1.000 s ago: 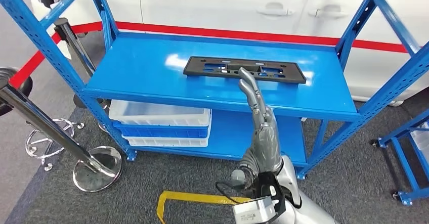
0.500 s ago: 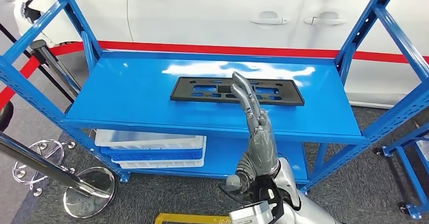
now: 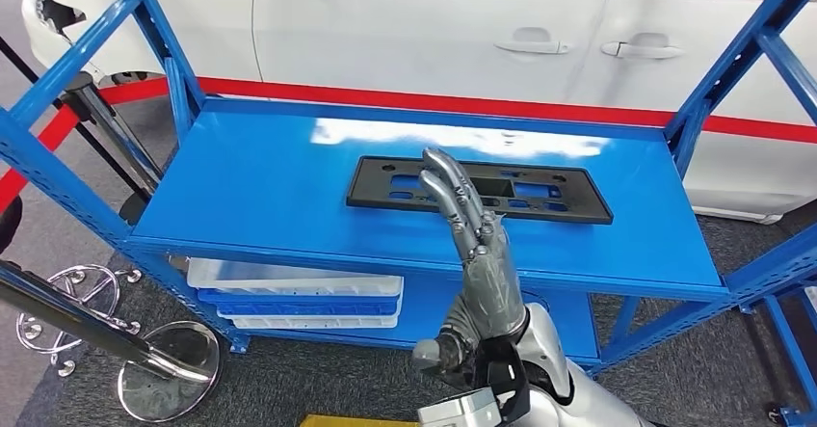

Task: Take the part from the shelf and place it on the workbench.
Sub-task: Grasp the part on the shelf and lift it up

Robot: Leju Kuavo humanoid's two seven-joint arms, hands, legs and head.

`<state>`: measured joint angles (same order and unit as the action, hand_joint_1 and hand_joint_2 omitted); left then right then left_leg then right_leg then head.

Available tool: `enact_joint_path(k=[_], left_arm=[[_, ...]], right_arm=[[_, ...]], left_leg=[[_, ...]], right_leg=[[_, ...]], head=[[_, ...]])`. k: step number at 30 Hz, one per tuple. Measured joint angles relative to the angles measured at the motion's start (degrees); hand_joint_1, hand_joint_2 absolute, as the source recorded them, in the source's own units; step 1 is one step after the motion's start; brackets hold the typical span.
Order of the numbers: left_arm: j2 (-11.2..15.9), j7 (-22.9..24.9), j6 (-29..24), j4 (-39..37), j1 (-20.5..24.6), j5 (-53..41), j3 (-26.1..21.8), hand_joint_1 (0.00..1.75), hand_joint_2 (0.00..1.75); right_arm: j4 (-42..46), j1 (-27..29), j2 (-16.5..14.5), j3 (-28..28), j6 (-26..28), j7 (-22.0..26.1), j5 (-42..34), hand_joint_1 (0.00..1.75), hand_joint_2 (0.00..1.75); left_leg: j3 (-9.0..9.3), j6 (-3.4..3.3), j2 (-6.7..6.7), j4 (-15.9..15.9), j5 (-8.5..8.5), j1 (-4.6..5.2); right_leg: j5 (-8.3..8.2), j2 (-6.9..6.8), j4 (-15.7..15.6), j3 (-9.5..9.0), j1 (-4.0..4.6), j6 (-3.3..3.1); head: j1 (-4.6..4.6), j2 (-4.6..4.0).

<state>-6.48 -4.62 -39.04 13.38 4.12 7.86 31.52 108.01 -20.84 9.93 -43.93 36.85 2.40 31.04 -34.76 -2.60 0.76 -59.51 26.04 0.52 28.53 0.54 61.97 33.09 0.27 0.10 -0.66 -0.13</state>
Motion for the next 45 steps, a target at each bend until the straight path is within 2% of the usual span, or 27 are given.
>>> enact_joint_path(k=[1,2,5,7,9,10,11,12,14,16,19,21,24,25,26,27,28,30,31,32,36,37,40,41,42,43,45], left_arm=[[0.0,0.1,0.0,0.0,0.0,-0.5,0.0,0.00,0.00],[0.0,0.2,0.0,0.0,0.0,-0.9,0.0,0.00,0.00],[0.0,0.7,0.0,0.0,0.0,-1.7,0.0,0.00,0.00],[0.0,0.8,0.0,0.0,0.1,-1.9,0.0,0.00,0.00],[0.0,1.0,0.0,0.0,0.1,-2.0,0.0,0.00,0.00],[0.0,1.1,0.0,0.0,0.0,-2.0,0.0,0.00,0.00],[0.0,1.1,0.0,0.0,0.0,-2.0,0.0,0.00,0.00],[0.0,1.2,0.0,0.0,0.0,-2.0,0.0,0.00,0.00],[0.0,1.3,0.0,0.0,0.0,-2.1,0.0,0.00,0.00],[-0.1,1.6,0.1,0.0,0.2,-2.3,0.2,0.00,0.00],[0.0,2.1,0.3,0.0,0.3,-2.6,0.5,0.00,0.00],[0.0,2.4,0.4,0.0,0.5,-2.9,0.5,0.00,0.00],[-0.1,2.8,0.6,0.0,1.1,-3.1,1.1,0.00,0.00],[-0.1,2.9,0.7,0.0,1.2,-3.2,1.3,0.00,0.00],[-0.2,3.0,0.7,0.0,1.2,-3.2,1.6,0.00,0.00],[-0.2,3.1,0.7,0.0,1.2,-3.2,1.8,0.00,0.00],[-0.2,3.2,0.8,0.0,1.2,-3.2,1.9,0.00,0.00],[-0.2,3.3,0.8,0.0,1.3,-3.2,2.0,0.00,0.00],[-0.2,3.4,0.9,0.0,1.4,-3.3,2.1,0.00,0.00],[-0.2,3.5,1.0,0.0,1.5,-3.5,2.2,0.00,0.00],[-0.2,3.9,1.7,0.0,1.9,-4.1,3.1,0.00,0.00],[-0.2,4.1,1.9,0.0,2.0,-4.3,3.4,0.00,0.00],[-0.3,4.7,2.7,0.0,2.5,-4.8,4.4,0.00,0.00],[-0.3,4.9,3.0,0.0,2.5,-4.9,4.7,0.00,0.00],[-0.3,5.0,3.2,0.0,2.5,-4.9,4.8,0.00,0.00],[-0.3,5.2,3.3,0.0,2.5,-5.0,5.0,0.00,0.00],[-0.4,5.3,3.4,0.0,2.6,-5.0,5.2,0.00,0.00]], right_arm=[[-0.1,0.0,0.2,-0.1,-0.6,-1.5,3.0,0.00,1.75],[-0.3,0.0,0.4,-0.2,-1.2,-3.0,6.0,0.00,1.75],[-1.2,0.0,1.1,-0.4,-2.7,-6.1,12.0,0.00,1.75],[-2.0,0.0,1.3,-0.5,-3.4,-7.0,13.2,0.00,1.75],[-2.9,0.0,1.4,-0.7,-3.7,-7.4,13.8,0.00,1.75],[-3.3,0.1,1.5,-0.8,-3.8,-7.5,13.9,0.00,1.75],[-3.7,0.1,1.5,-0.9,-3.9,-7.6,13.9,0.00,1.75],[-4.1,0.1,1.6,-1.0,-4.3,-7.8,14.0,0.00,1.75],[-5.1,0.0,1.7,-1.3,-5.7,-8.3,14.2,0.00,1.75],[-6.4,-0.3,1.9,-1.7,-7.2,-9.0,14.5,0.00,1.75],[-8.7,-0.8,2.1,-2.1,-8.2,-9.7,14.8,0.00,1.75],[-10.7,-1.8,2.1,-2.4,-8.9,-9.8,14.8,0.00,1.75],[-14.4,-3.6,2.1,-3.1,-9.8,-9.9,14.8,0.00,1.75],[-15.6,-3.9,2.1,-3.4,-9.9,-9.9,14.8,0.00,1.75],[-16.5,-4.0,2.1,-3.7,-10.0,-9.9,14.9,0.00,1.75],[-17.4,-4.2,2.0,-4.0,-10.1,-9.9,14.9,0.00,1.75],[-18.1,-4.6,2.0,-4.2,-10.1,-9.9,14.9,0.00,1.75],[-19.4,-5.8,1.9,-4.4,-10.1,-9.9,14.9,0.00,1.75],[-20.0,-6.4,1.8,-4.6,-10.2,-9.9,15.0,0.00,1.75],[-20.6,-6.8,1.6,-4.7,-10.3,-9.9,15.0,0.00,1.75],[-23.4,-9.1,0.6,-5.6,-12.0,-10.0,15.1,0.00,1.75],[-24.6,-10.2,0.1,-6.0,-12.5,-10.1,15.0,0.00,1.75],[-29.4,-13.5,-1.1,-7.3,-13.9,-10.8,14.2,0.00,1.75],[-30.9,-14.2,-1.3,-7.6,-14.1,-11.1,14.0,0.00,1.75],[-32.1,-14.8,-1.4,-7.8,-14.2,-11.3,13.8,0.00,1.75],[-33.3,-15.4,-1.4,-7.9,-14.3,-11.4,13.7,0.00,1.75],[-35.2,-16.7,-1.5,-8.1,-14.2,-11.5,13.4,0.00,1.75]], left_leg=[[-0.04,0.18,0.07,0.0,0.04,0.04],[-0.12,0.42,0.11,0.1,0.02,0.04],[-0.46,1.25,0.08,-0.4,0.55,0.08],[-2.47,2.02,-0.07,-4.6,3.05,-0.20],[-6.00,2.81,-0.25,-11.6,6.03,-0.73],[-7.26,3.15,-0.33,-13.9,6.45,-1.01],[-7.60,3.46,-0.39,-14.2,5.77,-1.26],[-6.88,3.70,-0.43,-12.4,4.10,-1.48],[-3.48,3.96,-0.44,-5.3,0.29,-1.69],[-1.14,3.54,-0.33,-0.5,-0.89,-1.47],[-0.76,2.33,-0.22,0.5,-0.55,-1.21],[-0.28,1.58,-0.26,1.2,-0.68,-1.33],[0.11,0.81,-0.34,1.5,-0.63,-1.32],[0.17,0.70,-0.32,1.5,-0.57,-1.29],[0.24,0.62,-0.26,1.4,-0.50,-1.28],[0.30,0.59,-0.17,1.3,-0.38,-1.29],[0.34,0.64,-0.08,1.1,-0.23,-1.32],[0.27,1.08,0.08,0.6,0.19,-1.25],[0.10,1.39,0.13,0.3,0.36,-1.17],[-0.07,1.72,0.17,0.2,0.42,-1.05],[-0.56,2.86,0.05,-0.5,0.91,-1.19],[-1.31,3.12,-0.04,-2.1,1.95,-1.24],[-5.93,3.53,-0.23,-11.6,6.25,-1.27],[-7.06,3.49,-0.25,-13.7,6.62,-1.25],[-7.33,3.32,-0.27,-14.0,5.99,-1.20],[-6.58,2.98,-0.28,-12.2,4.40,-1.11],[-3.28,1.90,-0.29,-5.4,0.82,-0.69]], right_leg=[[-0.61,0.01,-1.7,-0.44,0.17,-0.30],[-0.57,0.02,-2.3,-0.55,0.28,-0.46],[-1.06,-0.06,-3.5,-1.07,-0.35,-0.89],[-1.28,-0.34,-4.0,-1.46,-0.78,-1.16],[-1.18,-0.51,-4.0,-1.48,-0.86,-1.30],[-1.09,-0.55,-3.9,-1.51,-0.91,-1.30],[-0.98,-0.53,-3.9,-1.59,-0.99,-1.22],[-0.81,-0.48,-3.9,-1.73,-1.11,-1.05],[-0.32,-0.39,-3.6,-2.07,-1.32,-0.50],[0.09,-0.34,-3.3,-2.06,-1.30,0.20],[0.26,-0.34,-3.4,-1.98,-1.28,1.15],[1.41,-0.40,-1.8,-1.31,-1.40,1.63],[5.24,-0.44,7.7,3.74,-1.37,1.89],[5.75,-0.44,10.5,5.51,-1.39,1.93],[5.43,-0.45,11.7,6.59,-1.43,1.96],[4.13,-0.46,11.2,6.79,-1.49,1.97],[2.13,-0.47,8.9,6.14,-1.56,1.96],[-1.42,-0.46,2.5,3.75,-1.59,1.86],[-2.16,-0.42,0.2,2.76,-1.57,1.68],[-2.25,-0.36,-1.2,2.25,-1.49,1.45],[-2.23,-0.10,-1.8,2.11,-1.37,0.19],[-2.35,-0.12,-2.0,2.05,-1.44,-0.09],[-2.42,-0.28,-2.1,1.94,-1.25,-0.62],[-2.39,-0.34,-2.1,1.91,-1.09,-0.71],[-2.37,-0.37,-2.1,1.86,-0.93,-0.76],[-2.35,-0.37,-2.1,1.78,-0.75,-0.79],[-2.31,-0.32,-2.1,1.62,-0.48,-0.83]], head=[[-0.04,0.00],[-0.07,0.00],[-0.10,0.00],[-0.27,0.00],[-0.38,-0.01],[-0.38,-0.01],[-0.38,-0.01],[-0.38,-0.01],[-0.41,-0.01],[-0.48,-0.01],[-0.52,0.00],[-0.47,0.00],[-0.36,0.00],[-0.32,0.00],[-0.30,-0.01],[-0.30,-0.01],[-0.28,-0.01],[-0.24,-0.01],[-0.23,-0.01],[-0.24,-0.01],[-0.40,-0.01],[-0.51,-0.01],[-0.79,-0.01],[-0.79,-0.01],[-0.79,-0.01],[-0.78,-0.01],[-0.74,-0.01]])
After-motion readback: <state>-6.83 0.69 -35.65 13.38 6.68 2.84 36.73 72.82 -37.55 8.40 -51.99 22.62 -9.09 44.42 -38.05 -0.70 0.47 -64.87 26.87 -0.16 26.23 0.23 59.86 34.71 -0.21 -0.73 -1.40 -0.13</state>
